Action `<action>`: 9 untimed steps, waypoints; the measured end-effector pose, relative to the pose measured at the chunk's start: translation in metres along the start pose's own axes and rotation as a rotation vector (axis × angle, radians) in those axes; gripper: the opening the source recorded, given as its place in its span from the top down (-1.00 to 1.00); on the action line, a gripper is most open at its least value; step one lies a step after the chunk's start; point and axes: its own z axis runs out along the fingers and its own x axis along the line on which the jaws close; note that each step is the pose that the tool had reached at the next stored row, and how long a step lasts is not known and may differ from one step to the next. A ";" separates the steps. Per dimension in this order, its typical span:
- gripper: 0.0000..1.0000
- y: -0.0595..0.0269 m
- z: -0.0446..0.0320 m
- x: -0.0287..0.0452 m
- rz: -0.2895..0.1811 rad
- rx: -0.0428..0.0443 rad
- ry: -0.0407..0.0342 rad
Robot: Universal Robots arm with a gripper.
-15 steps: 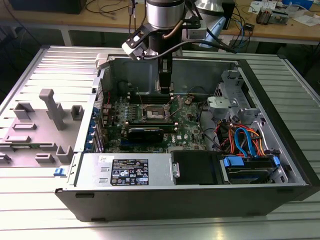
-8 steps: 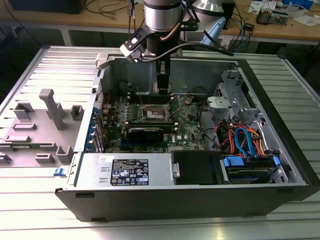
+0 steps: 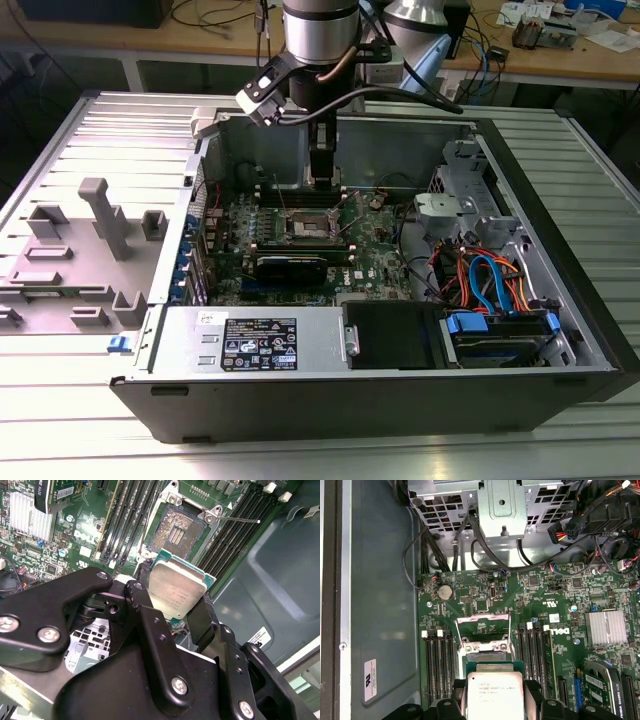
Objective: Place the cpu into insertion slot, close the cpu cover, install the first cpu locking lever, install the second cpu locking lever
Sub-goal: 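Place the cpu into insertion slot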
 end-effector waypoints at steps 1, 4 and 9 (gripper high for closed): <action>-0.09 0.0000 0.0000 0.0000 0.000 0.0000 0.0000; -0.09 -0.0001 0.0000 0.0000 0.000 0.0000 0.0000; -0.09 -0.0016 0.0014 -0.0001 0.000 -0.0030 0.0002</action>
